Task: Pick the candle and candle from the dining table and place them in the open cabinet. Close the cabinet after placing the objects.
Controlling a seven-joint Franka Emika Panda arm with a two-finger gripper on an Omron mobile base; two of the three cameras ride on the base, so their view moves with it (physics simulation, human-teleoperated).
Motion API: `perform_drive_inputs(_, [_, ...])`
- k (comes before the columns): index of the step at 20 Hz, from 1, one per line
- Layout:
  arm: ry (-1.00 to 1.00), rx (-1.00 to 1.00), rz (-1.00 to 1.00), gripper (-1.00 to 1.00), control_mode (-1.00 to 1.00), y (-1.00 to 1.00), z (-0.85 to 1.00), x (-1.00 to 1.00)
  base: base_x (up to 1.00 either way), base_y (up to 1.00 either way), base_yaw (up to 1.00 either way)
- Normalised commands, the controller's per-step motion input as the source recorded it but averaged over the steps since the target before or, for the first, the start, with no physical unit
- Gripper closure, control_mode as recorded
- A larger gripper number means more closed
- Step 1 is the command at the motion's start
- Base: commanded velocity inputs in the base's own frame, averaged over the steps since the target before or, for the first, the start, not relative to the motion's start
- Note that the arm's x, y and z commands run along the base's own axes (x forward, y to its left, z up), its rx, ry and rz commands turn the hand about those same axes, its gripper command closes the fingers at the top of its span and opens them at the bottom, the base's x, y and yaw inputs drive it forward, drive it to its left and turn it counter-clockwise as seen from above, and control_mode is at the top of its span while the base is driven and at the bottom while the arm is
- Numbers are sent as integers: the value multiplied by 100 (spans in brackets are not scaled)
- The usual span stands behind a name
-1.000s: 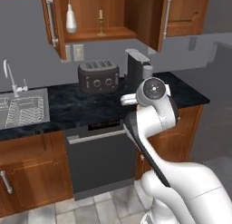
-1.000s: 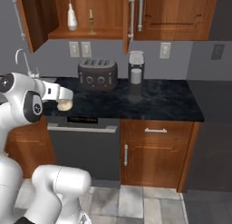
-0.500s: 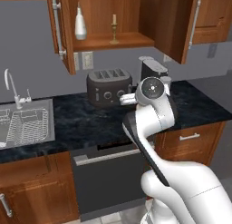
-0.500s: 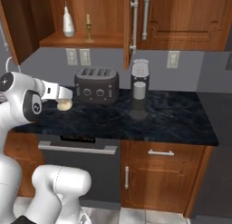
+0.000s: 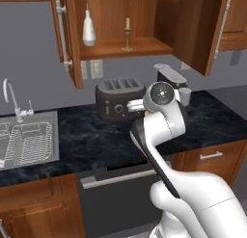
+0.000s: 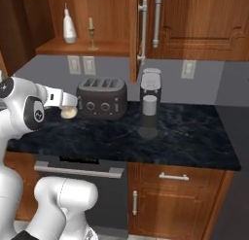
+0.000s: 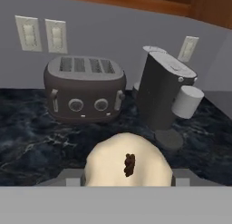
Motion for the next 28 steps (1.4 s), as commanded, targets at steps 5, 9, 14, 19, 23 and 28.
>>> perform_drive_inputs(5, [0, 0, 0, 100, 100, 0, 0, 0, 49, -22, 0])
perform_drive_inputs(9, [0, 0, 0, 100, 100, 0, 0, 0, 53, -18, 0])
perform_drive_inputs(14, [0, 0, 0, 100, 100, 0, 0, 0, 56, -11, 0])
perform_drive_inputs(19, [0, 0, 0, 100, 100, 0, 0, 0, 58, -5, 0])
perform_drive_inputs(23, [0, 0, 0, 100, 100, 0, 0, 0, 50, -1, 0])
perform_drive_inputs(28, [0, 0, 0, 100, 100, 0, 0, 0, 51, 0, -1])
